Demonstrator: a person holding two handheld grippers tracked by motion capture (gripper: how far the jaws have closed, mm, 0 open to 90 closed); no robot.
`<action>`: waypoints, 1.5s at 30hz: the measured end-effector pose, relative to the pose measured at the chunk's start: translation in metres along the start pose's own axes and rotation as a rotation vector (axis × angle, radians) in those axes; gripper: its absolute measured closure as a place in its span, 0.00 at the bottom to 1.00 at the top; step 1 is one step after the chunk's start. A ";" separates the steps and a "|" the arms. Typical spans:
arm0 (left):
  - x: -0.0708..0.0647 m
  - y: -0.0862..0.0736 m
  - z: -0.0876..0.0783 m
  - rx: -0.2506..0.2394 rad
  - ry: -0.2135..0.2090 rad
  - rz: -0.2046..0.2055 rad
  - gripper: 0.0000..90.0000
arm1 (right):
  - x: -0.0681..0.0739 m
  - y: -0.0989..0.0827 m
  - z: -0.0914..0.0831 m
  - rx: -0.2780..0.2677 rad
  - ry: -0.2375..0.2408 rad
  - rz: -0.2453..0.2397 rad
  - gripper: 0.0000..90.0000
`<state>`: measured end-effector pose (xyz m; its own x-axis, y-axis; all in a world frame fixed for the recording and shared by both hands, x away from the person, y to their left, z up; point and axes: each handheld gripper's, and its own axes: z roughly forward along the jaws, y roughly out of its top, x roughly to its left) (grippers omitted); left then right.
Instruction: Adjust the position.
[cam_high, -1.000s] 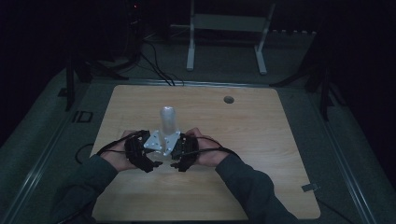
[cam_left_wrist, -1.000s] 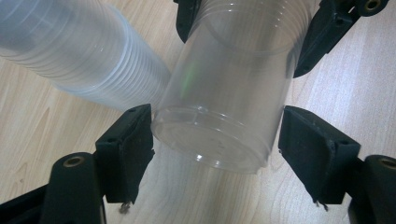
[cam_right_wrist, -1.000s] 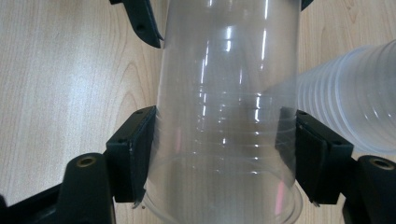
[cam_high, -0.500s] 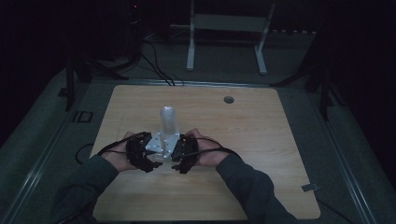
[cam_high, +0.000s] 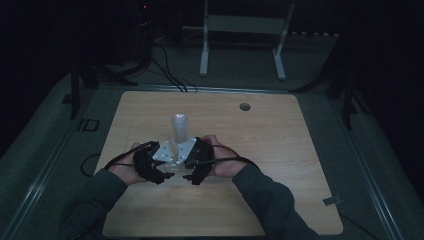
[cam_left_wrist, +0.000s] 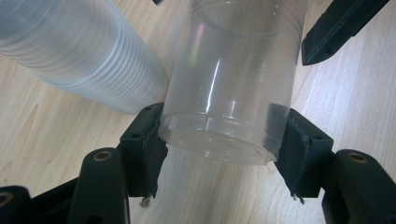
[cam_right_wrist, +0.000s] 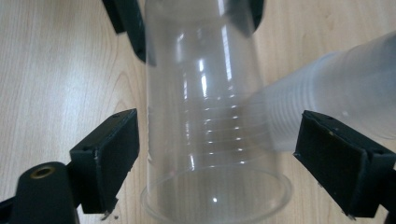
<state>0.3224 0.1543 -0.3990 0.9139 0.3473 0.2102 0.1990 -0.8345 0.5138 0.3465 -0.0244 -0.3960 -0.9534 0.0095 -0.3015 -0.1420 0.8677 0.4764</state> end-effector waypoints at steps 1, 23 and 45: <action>0.000 -0.001 0.001 -0.002 -0.002 -0.003 0.44 | -0.001 0.000 -0.002 -0.007 -0.007 0.001 0.15; 0.003 -0.019 -0.005 -0.097 0.028 -0.120 0.45 | -0.014 -0.010 -0.025 -0.138 -0.047 0.124 0.19; 0.008 -0.028 -0.016 -0.220 0.051 -0.198 0.45 | -0.017 -0.030 -0.032 -0.208 -0.052 0.217 0.19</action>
<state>0.3190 0.1875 -0.3988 0.8448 0.5199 0.1263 0.2851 -0.6373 0.7159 0.3582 -0.0664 -0.3791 -0.9532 0.2138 -0.2137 0.0069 0.7221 0.6917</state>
